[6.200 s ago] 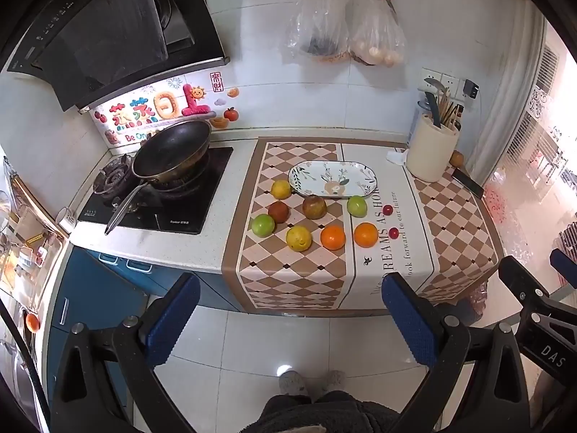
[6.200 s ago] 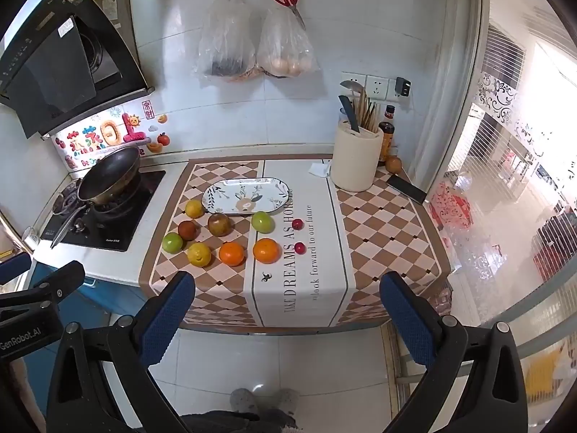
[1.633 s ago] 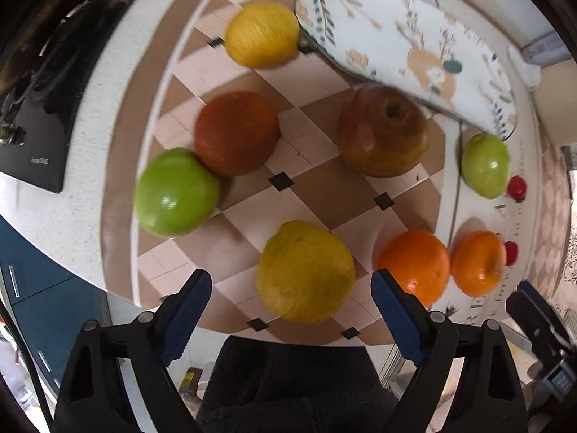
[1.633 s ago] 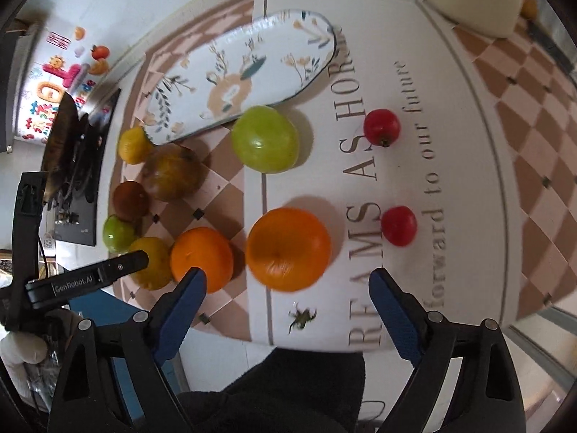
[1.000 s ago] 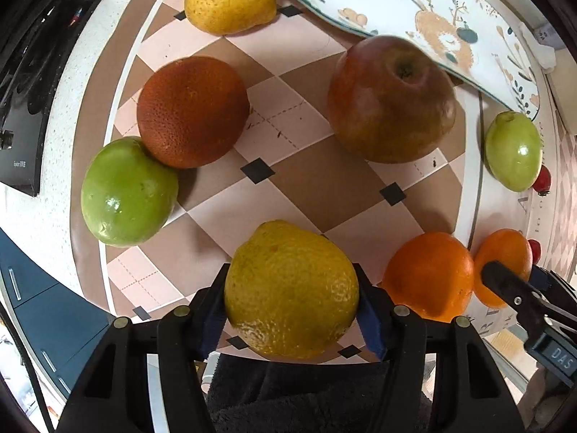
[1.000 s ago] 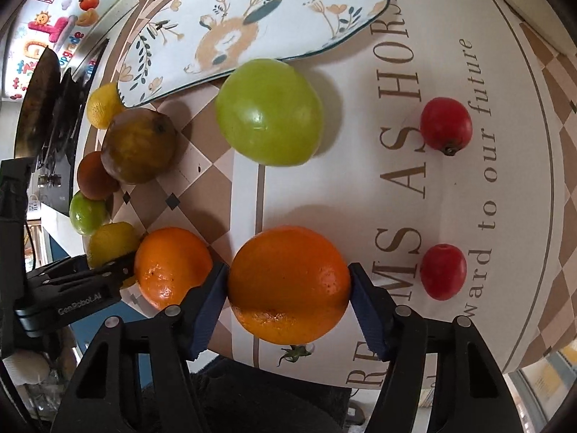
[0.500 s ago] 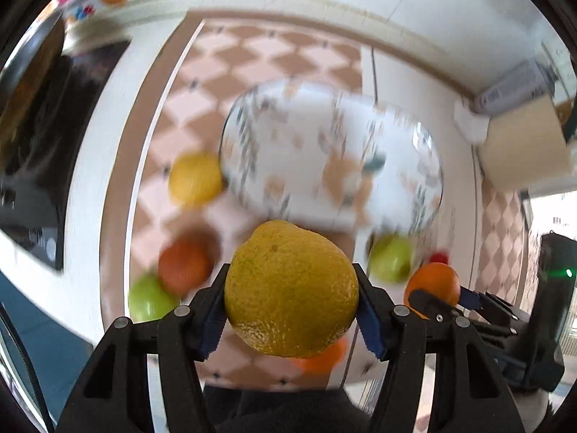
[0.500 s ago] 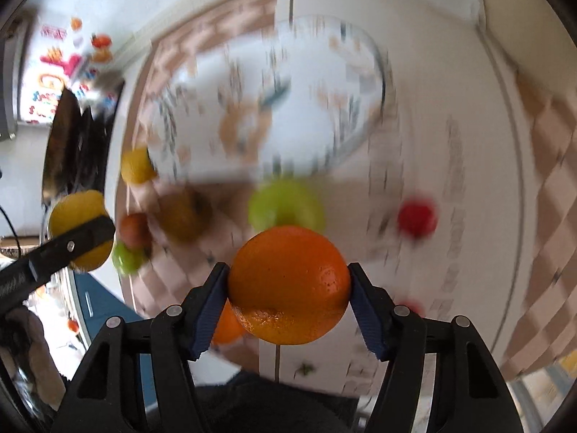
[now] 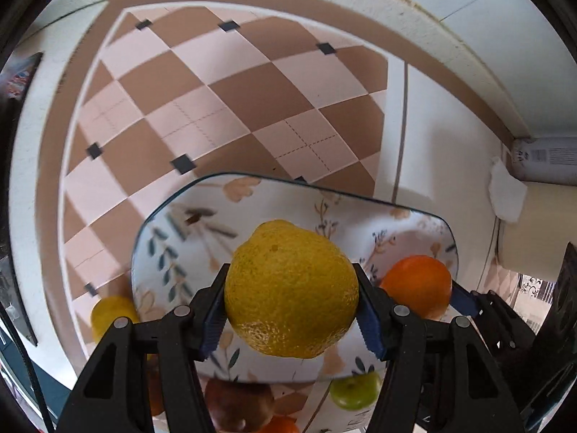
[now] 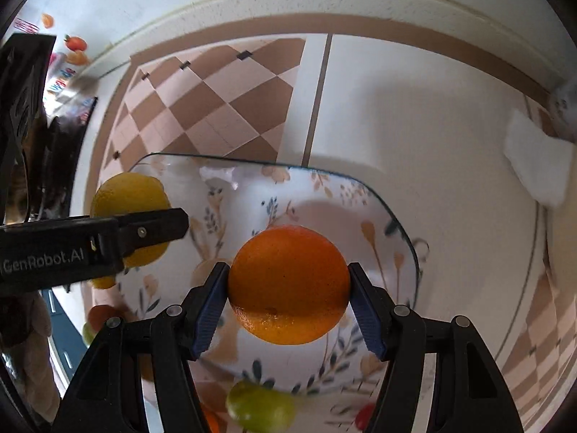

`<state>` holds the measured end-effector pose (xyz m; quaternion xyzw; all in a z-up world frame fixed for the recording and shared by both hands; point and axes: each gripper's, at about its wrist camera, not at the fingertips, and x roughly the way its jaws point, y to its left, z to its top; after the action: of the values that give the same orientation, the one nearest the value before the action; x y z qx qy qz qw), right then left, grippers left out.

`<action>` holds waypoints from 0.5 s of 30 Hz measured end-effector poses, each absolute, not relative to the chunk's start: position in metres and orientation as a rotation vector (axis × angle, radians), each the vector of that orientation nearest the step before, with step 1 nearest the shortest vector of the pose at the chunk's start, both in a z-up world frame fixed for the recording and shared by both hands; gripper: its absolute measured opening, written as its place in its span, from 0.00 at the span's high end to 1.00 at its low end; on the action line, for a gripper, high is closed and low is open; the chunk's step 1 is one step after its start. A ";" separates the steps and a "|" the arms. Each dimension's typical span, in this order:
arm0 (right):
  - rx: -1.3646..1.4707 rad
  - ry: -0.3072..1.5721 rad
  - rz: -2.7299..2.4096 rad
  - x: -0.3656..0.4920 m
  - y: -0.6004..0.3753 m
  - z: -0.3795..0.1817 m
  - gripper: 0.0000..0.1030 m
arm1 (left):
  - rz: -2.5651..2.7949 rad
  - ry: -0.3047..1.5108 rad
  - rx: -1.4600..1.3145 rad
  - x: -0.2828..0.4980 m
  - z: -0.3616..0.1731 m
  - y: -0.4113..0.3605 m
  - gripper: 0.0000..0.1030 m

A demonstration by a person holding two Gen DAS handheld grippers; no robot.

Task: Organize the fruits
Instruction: 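Carry the lemon and orange in both tools over the white oval plate and lower them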

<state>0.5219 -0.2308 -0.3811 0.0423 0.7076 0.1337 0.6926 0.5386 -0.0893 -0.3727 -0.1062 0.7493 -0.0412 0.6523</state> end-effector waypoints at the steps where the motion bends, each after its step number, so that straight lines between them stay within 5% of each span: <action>1: 0.083 1.584 0.299 0.525 -0.230 -0.383 0.34 | -0.095 1.706 -0.235 0.539 -0.374 -0.091 0.42; 12: 0.063 1.613 0.317 0.541 -0.230 -0.386 0.33 | -0.092 1.748 -0.162 0.547 -0.386 -0.103 0.42; 15: 0.089 1.615 0.314 0.540 -0.236 -0.383 0.24 | -0.082 1.755 -0.143 0.549 -0.389 -0.107 0.42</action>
<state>0.5401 -0.2357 -0.3828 0.0399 0.7193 0.1400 0.6792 0.5488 -0.1072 -0.3889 -0.0625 0.7681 -0.0359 0.6363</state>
